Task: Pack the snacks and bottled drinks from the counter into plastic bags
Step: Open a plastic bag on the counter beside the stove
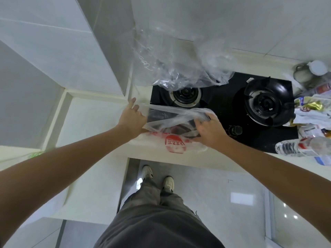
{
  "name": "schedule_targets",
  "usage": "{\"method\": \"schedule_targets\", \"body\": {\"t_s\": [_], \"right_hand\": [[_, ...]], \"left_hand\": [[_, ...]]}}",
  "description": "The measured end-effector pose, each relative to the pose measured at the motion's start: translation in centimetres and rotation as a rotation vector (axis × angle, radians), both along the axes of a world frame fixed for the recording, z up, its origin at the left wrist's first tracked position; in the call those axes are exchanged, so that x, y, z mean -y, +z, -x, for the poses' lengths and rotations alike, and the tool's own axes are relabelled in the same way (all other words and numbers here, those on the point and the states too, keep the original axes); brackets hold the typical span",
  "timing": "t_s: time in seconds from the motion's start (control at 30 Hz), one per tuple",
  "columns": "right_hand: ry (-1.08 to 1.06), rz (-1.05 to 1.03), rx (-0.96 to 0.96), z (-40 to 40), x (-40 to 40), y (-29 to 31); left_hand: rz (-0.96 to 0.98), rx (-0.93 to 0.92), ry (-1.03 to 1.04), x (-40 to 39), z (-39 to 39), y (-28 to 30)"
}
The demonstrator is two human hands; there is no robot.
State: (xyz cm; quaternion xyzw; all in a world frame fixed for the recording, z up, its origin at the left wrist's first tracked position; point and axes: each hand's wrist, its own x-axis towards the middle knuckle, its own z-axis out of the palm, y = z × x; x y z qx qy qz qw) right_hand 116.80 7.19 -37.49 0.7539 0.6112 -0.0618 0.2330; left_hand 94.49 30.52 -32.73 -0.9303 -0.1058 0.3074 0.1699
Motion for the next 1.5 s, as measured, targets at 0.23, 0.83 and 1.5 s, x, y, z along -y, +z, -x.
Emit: {"method": "schedule_targets", "body": {"t_s": [0.23,0.83,1.5], "right_hand": [[-0.107,-0.017,-0.207,0.5,-0.1,0.4],[0.446,-0.376,-0.193,0.5,1.4,2.3],[-0.036,-0.183,-0.408,-0.4,-1.2,-3.5]], "left_hand": [[-0.030,-0.020,0.136,0.9,1.5,-1.2],[0.296,0.355,-0.471,0.8,2.7,-2.9],[0.061,0.174,-0.038,0.0,2.1,-3.6]]}}
